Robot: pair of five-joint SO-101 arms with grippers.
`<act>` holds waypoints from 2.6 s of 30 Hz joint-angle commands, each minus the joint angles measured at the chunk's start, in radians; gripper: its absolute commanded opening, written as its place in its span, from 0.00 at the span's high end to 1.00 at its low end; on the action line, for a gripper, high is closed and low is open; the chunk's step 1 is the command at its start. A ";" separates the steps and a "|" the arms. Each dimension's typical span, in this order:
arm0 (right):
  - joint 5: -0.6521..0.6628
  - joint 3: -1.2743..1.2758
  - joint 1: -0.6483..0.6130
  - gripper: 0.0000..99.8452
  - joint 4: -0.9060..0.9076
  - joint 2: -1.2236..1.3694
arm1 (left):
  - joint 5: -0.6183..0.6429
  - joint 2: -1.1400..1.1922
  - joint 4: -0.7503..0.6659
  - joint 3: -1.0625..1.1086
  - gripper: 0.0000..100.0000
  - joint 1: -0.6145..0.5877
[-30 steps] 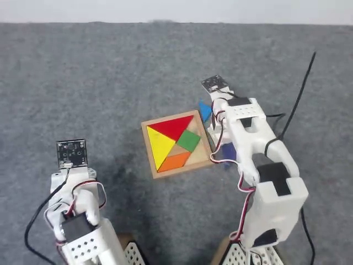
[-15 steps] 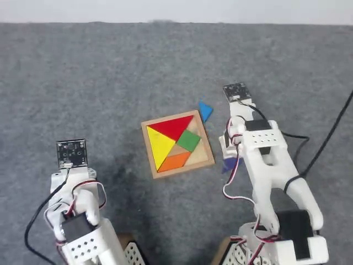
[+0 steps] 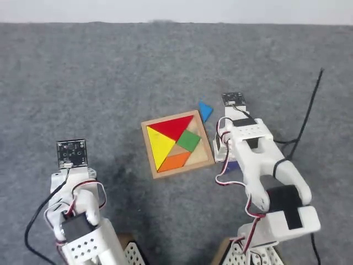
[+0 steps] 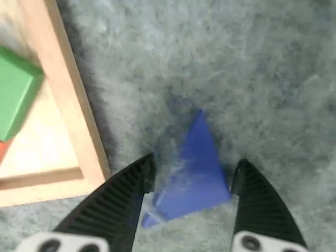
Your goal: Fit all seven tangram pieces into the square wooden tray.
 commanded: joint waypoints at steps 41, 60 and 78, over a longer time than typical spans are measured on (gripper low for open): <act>-0.089 0.361 -0.173 0.74 -0.050 -0.398 | -0.012 -0.015 0.003 -0.008 0.98 0.000; -0.207 0.196 -0.107 0.83 0.028 -0.188 | -0.012 -0.015 0.003 -0.008 0.98 0.000; -0.212 0.172 -0.102 0.83 0.059 -0.340 | -0.012 -0.015 0.003 -0.008 0.98 0.000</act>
